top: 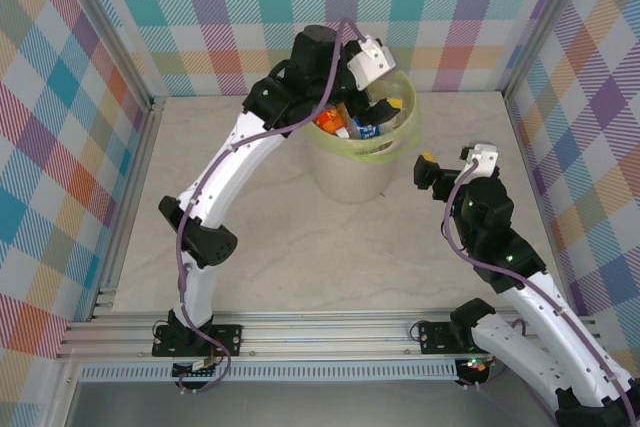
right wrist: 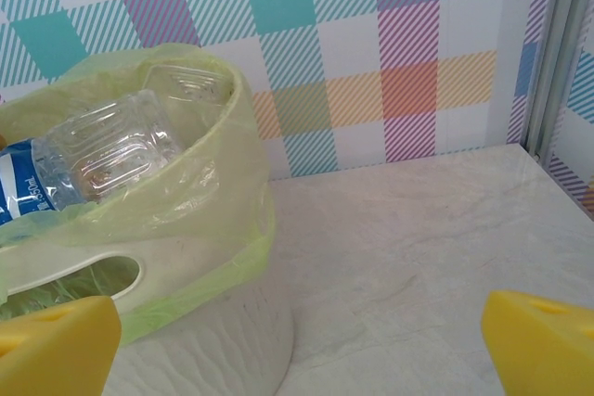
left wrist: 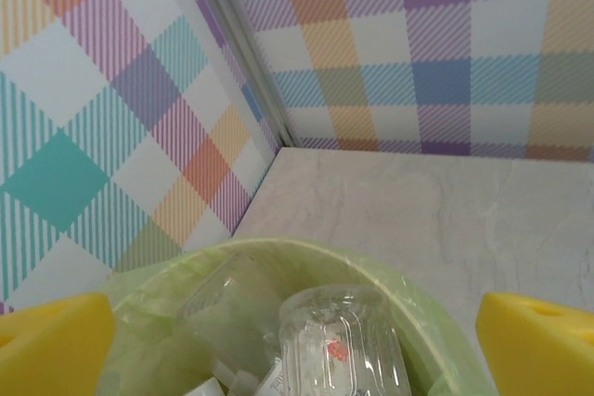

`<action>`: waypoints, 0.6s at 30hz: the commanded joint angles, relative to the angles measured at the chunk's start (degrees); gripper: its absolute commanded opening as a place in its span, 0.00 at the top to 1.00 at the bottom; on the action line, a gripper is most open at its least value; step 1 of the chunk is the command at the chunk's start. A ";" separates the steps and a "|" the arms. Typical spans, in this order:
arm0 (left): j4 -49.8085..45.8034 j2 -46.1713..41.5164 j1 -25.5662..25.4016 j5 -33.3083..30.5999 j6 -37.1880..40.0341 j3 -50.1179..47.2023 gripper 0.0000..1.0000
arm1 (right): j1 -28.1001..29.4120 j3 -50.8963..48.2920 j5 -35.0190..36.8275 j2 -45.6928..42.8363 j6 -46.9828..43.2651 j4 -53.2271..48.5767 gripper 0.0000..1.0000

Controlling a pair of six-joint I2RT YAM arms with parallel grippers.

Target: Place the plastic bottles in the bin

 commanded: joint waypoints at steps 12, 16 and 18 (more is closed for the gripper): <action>-2.61 -7.78 5.09 -23.12 -22.64 7.63 0.00 | -6.99 -4.84 -0.80 5.40 -3.08 8.38 0.00; -2.61 -8.67 6.11 -26.85 -24.05 6.80 0.00 | -10.43 -7.09 -1.31 8.35 -1.63 11.80 0.00; -2.37 -9.59 6.50 -27.38 -23.78 5.24 0.00 | -12.12 -8.14 -2.01 9.52 -1.01 13.29 0.00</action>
